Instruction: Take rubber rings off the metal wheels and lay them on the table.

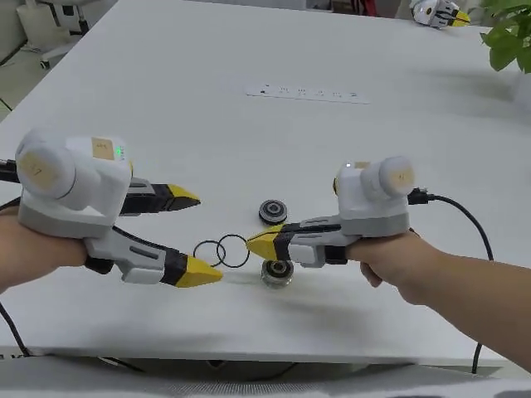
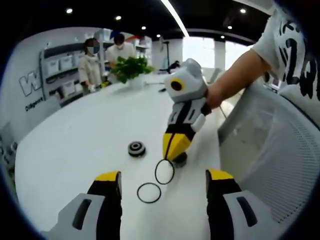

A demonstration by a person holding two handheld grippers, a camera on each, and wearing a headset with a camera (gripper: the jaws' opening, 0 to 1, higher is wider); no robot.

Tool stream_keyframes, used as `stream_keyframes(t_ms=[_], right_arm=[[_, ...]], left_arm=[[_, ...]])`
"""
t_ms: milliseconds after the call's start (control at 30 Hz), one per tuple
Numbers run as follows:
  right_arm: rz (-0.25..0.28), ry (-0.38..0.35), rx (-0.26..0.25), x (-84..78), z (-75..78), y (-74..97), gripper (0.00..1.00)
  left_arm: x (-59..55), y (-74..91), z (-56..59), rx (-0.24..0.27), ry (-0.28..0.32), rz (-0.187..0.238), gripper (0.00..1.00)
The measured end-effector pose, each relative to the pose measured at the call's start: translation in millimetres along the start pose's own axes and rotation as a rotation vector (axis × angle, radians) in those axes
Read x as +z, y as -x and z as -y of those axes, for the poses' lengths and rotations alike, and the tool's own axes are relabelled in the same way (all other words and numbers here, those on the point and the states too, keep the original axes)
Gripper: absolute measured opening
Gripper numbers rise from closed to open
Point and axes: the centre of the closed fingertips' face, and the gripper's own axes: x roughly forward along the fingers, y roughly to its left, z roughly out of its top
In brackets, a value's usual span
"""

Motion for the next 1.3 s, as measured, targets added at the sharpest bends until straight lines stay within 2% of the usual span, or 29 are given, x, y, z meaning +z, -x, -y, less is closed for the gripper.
stream_keyframes(t_ms=[267,667,1200,1300], right_arm=[[-0.022,-0.01,-0.005,-4.5,4.9,-8.0,0.0],[-0.043,-0.023,-0.05,-7.9,17.5,-14.7,0.0],[-0.069,0.022,-0.095,-13.5,25.0,-15.3,0.0],[-0.061,0.04,-0.106,-11.9,26.7,-15.2,0.06]], left_arm=[[-6.6,4.8,-2.8,0.012,0.001,-0.015,0.71],[-11.2,9.0,-5.0,0.025,0.016,-0.021,0.71],[-12.2,10.6,-6.7,0.035,0.026,-0.024,0.71],[-11.9,11.0,-6.6,0.036,0.025,-0.024,0.71]])
